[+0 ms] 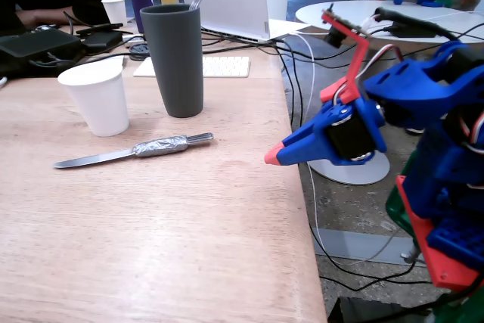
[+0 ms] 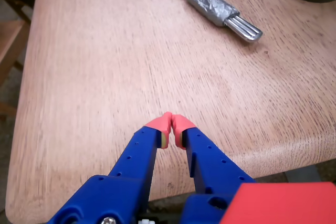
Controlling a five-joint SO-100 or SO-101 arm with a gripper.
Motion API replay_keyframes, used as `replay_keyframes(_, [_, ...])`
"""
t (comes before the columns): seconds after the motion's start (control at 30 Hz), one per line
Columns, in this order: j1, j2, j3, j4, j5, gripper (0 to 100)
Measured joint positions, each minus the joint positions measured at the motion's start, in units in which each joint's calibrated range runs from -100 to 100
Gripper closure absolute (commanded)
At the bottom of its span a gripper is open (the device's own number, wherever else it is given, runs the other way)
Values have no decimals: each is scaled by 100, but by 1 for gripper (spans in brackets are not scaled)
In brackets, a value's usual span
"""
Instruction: Grab the fork and place it in gray glass
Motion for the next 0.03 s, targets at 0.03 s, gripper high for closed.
replay_keyframes(0.03, [0, 0, 0, 0, 0, 100])
